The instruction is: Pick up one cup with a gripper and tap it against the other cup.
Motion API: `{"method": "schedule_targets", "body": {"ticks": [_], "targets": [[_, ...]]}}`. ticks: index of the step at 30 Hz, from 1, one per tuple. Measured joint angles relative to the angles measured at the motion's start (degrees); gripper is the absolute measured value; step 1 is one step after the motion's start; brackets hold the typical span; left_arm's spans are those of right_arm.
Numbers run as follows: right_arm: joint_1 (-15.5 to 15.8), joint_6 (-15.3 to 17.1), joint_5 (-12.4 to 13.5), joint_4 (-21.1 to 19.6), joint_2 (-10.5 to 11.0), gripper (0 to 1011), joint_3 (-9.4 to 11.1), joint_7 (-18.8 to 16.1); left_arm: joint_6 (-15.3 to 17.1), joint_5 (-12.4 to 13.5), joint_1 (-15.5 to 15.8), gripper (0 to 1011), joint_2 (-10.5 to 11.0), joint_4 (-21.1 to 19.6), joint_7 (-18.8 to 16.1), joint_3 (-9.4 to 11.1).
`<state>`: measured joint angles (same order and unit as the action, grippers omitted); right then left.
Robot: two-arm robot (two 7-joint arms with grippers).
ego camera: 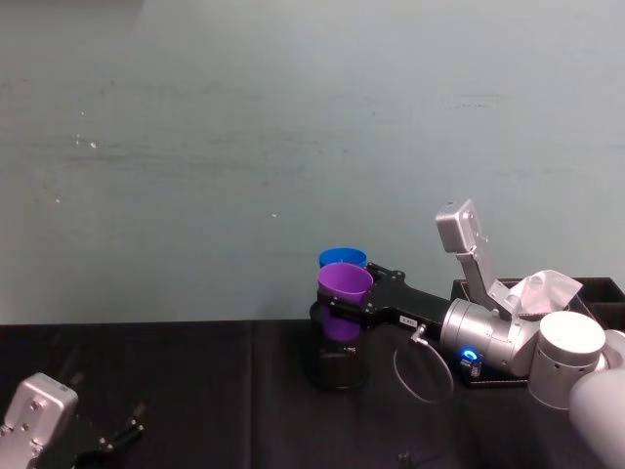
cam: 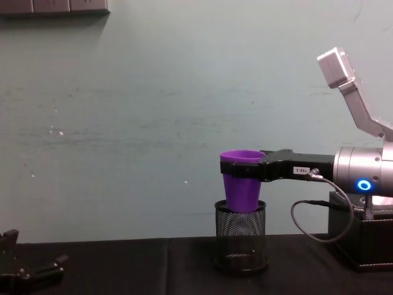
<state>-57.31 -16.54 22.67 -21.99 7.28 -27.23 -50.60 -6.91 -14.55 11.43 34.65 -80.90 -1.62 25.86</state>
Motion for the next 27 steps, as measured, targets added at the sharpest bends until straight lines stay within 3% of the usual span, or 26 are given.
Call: {"method": "schedule_targets", "body": {"ticks": [27], "targets": [[0.0, 0.0, -0.1, 0.0, 0.0, 754, 0.1, 0.0, 0.0, 0.0, 0.0, 1000, 0.0, 0.0, 0.0, 0.0]]}}
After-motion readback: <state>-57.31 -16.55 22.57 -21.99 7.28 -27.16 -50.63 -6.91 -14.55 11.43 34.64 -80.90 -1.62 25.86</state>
